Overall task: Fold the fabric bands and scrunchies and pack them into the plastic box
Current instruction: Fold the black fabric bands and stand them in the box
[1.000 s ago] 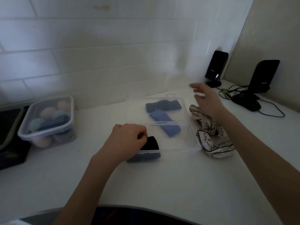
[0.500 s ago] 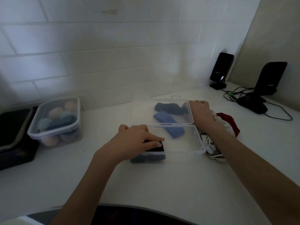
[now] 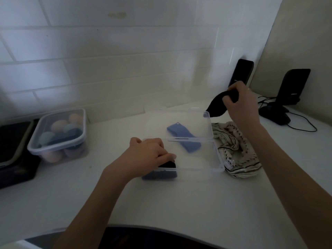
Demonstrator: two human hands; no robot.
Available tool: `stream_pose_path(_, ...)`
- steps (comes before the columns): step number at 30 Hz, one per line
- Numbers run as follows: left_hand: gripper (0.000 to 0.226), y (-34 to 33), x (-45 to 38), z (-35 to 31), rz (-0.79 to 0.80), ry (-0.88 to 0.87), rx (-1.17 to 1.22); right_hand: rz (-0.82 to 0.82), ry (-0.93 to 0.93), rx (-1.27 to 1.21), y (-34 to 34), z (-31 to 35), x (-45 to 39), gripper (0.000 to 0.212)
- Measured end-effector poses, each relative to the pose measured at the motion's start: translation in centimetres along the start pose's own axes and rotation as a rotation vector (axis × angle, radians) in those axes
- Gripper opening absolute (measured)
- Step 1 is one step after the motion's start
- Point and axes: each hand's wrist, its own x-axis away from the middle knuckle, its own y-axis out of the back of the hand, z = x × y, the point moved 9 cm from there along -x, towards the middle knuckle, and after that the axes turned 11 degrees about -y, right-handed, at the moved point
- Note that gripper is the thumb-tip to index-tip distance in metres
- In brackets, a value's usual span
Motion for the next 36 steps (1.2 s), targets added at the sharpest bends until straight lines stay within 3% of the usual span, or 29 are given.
stream_pose_path(6,0.051,0.6,-0.1,-0.8,-0.107,-0.007,-0.156,-0.034,0.145,-0.243,2.3,4.2,2.4,0.018)
stream_pose_path(9,0.053,1.3,0.2,-1.2,-0.185,-0.006,-0.215,-0.014,0.072,-0.483,2.8,4.8,2.6,0.02)
stream_pose_path(12,0.052,2.8,0.8,-1.9,-0.289,-0.035,-0.249,0.069,-0.051,-0.714,2.5,4.5,2.3,0.008)
stream_pose_path(15,0.044,5.6,1.5,-2.3,-0.579,-0.11,-0.083,0.245,-0.121,-0.823,0.9,4.7,2.6,0.008)
stream_pose_path(17,0.05,6.9,1.1,-1.7,-0.72,-0.125,0.235,0.34,-0.157,-0.805,-0.6,5.2,3.5,0.013)
stream_pose_path(19,0.06,6.7,-0.8,-1.3,-0.677,-0.11,0.55,0.37,-0.189,-0.764,-1.8,5.7,4.4,0.017)
stream_pose_path(22,0.06,5.5,-3.7,-2.3,-0.479,-0.124,0.777,0.394,-0.223,-0.729,-3.2,6.1,5.2,0.015)
stream_pose_path(28,0.014,5.3,-5.4,-0.9,-0.62,-0.139,0.882,0.427,-0.289,-0.736,-4.1,5.6,5.4,0.021)
stream_pose_path(34,0.016,6.4,-6.1,0.7,-0.665,-0.13,1.124,0.773,-0.193,-0.444,-6.2,6.6,6.1,0.014)
stream_pose_path(36,0.019,6.6,-6.6,0.6,-0.604,-0.152,1.168,0.765,-0.157,-0.48,-6.4,6.7,5.8,0.016)
